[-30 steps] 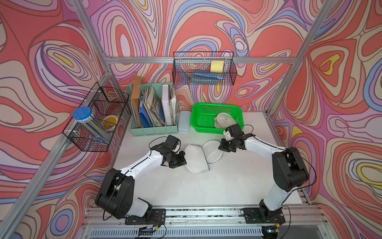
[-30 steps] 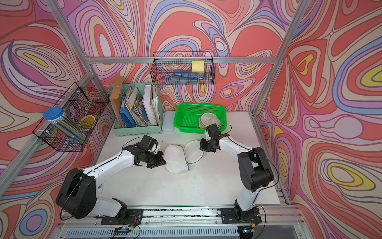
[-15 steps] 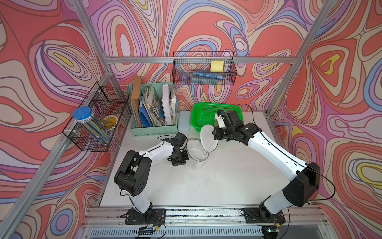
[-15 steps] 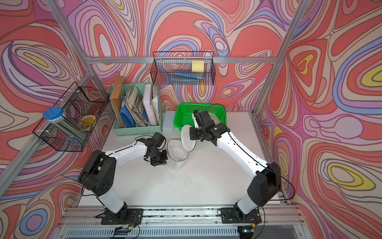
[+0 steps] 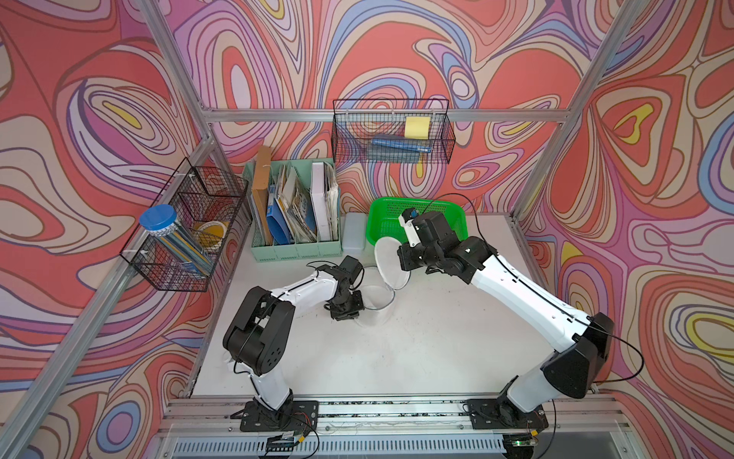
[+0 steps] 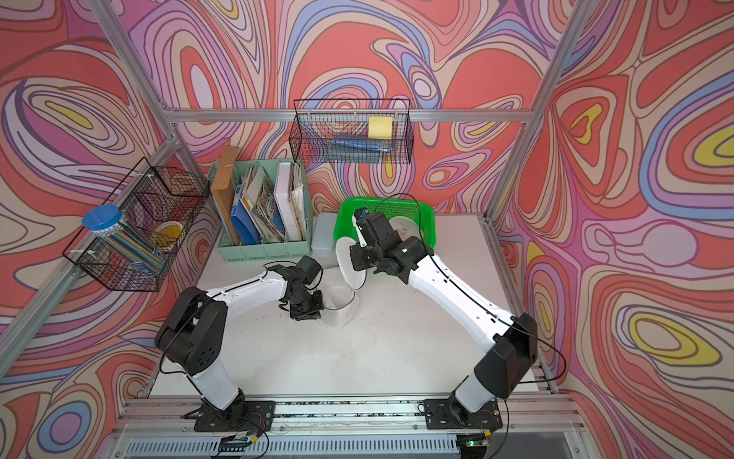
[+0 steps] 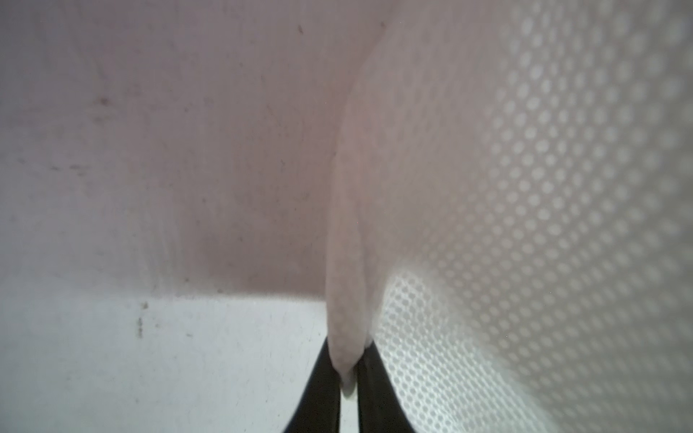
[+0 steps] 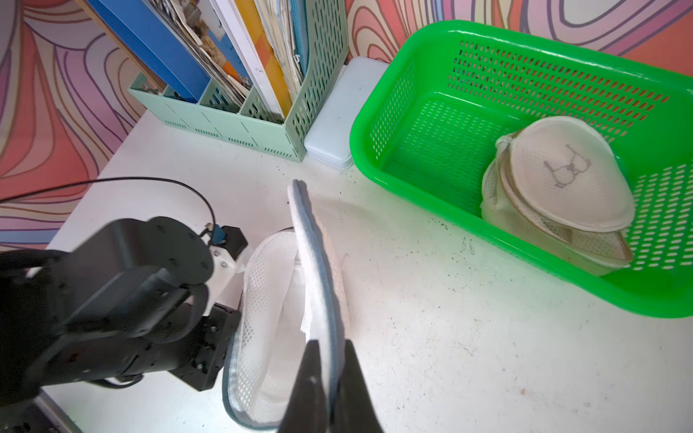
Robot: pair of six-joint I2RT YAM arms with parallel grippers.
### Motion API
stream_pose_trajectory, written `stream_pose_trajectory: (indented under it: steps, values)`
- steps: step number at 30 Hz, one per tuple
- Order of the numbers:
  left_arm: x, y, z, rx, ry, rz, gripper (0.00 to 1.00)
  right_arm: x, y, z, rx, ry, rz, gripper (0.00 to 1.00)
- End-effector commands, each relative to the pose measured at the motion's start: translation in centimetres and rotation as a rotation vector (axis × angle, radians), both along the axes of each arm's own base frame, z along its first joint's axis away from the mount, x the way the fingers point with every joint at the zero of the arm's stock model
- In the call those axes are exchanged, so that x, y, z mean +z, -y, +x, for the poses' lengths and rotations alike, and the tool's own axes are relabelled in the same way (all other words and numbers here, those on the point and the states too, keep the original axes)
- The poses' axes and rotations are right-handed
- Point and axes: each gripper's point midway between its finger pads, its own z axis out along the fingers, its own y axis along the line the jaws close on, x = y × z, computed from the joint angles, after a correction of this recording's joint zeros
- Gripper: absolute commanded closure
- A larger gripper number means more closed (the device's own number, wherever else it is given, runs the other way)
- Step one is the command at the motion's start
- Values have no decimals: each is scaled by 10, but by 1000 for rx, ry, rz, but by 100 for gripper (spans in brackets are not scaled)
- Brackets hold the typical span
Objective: Turn the laundry bag inside out
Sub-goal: Turn over the laundry bag at the center of the board.
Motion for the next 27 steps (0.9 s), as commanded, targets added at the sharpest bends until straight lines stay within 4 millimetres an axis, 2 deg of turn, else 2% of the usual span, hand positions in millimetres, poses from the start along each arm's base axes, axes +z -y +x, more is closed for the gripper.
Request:
stream_pose_trajectory:
  steps: [1,6,10,14,16,22,27]
  values:
    - [29,-11,-9,-24,13,18,66,2,7,7,-38,61,-31,100]
    - [68,-22,-15,7,61,7,46,-3,7,9,-36,93,-102,100]
    - [108,-17,-8,36,129,-64,45,1,1,7,-31,147,-154,100]
    - [133,8,10,103,158,-241,47,8,-3,4,-8,211,-162,100]
    - [137,19,20,140,137,-305,48,11,-5,0,13,247,-169,100]
    - [125,33,51,300,58,-449,48,20,-10,-12,55,353,-199,100]
    - [115,43,70,365,17,-484,47,22,-11,-20,72,393,-192,100]
